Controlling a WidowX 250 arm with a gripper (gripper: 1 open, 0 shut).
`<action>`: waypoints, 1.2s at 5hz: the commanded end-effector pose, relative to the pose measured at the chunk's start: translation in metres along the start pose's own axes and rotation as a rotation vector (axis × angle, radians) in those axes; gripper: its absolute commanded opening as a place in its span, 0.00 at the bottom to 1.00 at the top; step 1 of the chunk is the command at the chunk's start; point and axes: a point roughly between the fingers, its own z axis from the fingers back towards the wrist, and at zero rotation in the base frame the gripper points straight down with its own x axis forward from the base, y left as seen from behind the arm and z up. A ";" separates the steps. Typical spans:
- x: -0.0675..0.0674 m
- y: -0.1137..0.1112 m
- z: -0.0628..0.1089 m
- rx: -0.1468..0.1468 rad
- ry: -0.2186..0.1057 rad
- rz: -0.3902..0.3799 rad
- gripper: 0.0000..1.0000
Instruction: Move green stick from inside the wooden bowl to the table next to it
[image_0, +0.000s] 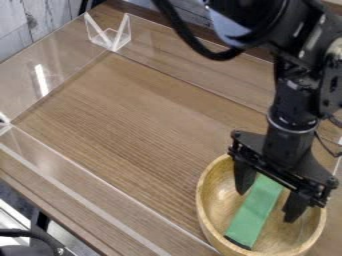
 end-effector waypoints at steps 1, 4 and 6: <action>0.004 0.000 0.002 -0.002 -0.026 0.015 1.00; 0.003 0.001 -0.008 0.011 -0.021 0.027 1.00; 0.003 0.001 -0.013 0.018 -0.020 0.036 1.00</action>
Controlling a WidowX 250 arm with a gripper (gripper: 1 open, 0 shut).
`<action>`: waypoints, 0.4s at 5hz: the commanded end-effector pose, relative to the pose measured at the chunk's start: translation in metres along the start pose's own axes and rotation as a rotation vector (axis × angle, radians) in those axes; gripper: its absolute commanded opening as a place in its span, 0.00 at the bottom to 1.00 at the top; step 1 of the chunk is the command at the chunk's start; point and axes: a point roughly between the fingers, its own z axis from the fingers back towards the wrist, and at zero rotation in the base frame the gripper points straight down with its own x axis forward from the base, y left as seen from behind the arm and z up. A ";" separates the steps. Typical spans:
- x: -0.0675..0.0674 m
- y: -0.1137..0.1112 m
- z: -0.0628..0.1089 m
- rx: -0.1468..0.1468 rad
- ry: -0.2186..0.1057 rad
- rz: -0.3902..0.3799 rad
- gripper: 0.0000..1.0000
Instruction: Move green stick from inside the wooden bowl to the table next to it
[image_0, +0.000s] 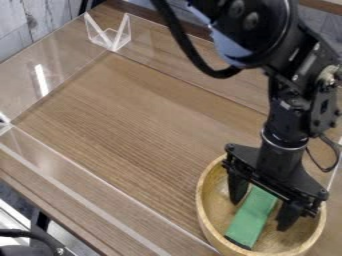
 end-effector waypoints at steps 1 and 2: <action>0.003 -0.002 0.004 -0.002 -0.025 -0.008 1.00; 0.003 -0.002 0.002 0.000 -0.024 -0.004 1.00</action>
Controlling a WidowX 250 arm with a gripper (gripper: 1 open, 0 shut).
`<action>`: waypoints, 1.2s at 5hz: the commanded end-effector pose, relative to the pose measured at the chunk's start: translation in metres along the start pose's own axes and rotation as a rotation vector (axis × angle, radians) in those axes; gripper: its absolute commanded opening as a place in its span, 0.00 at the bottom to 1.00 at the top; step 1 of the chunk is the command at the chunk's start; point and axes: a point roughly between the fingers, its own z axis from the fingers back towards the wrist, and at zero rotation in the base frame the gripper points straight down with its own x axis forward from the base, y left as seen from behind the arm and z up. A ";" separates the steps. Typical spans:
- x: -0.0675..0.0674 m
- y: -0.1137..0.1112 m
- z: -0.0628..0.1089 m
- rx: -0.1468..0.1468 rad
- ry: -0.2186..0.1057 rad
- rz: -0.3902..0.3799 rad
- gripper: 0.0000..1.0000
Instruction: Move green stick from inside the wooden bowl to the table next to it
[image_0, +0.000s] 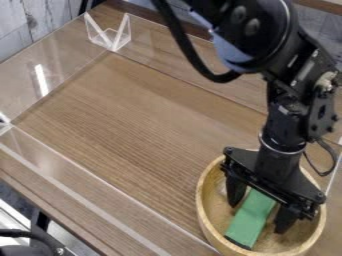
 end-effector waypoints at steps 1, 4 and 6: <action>0.004 -0.003 0.005 -0.004 -0.027 -0.006 1.00; 0.003 -0.003 0.001 0.001 -0.020 0.006 1.00; 0.002 -0.002 -0.001 0.004 -0.014 0.014 1.00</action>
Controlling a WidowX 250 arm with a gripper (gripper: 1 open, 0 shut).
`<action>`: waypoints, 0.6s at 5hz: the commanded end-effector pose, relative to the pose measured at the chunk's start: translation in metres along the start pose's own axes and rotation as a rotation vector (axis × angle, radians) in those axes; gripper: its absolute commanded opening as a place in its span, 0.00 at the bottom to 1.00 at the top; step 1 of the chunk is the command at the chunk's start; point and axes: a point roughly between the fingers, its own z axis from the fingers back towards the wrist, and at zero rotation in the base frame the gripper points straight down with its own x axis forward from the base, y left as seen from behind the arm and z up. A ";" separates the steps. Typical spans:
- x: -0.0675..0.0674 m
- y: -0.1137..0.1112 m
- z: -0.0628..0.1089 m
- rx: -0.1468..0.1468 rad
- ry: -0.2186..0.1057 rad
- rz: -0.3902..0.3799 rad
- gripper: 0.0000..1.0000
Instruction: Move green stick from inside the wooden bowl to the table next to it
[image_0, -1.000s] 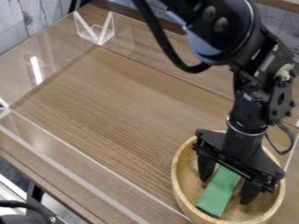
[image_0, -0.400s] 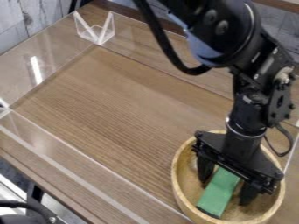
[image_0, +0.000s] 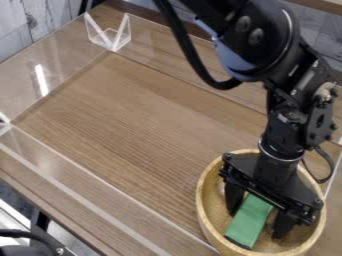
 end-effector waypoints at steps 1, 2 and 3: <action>0.003 -0.002 0.005 -0.004 -0.024 -0.001 1.00; 0.003 -0.002 0.004 -0.002 -0.022 0.003 1.00; 0.003 -0.002 0.003 0.000 -0.019 0.006 1.00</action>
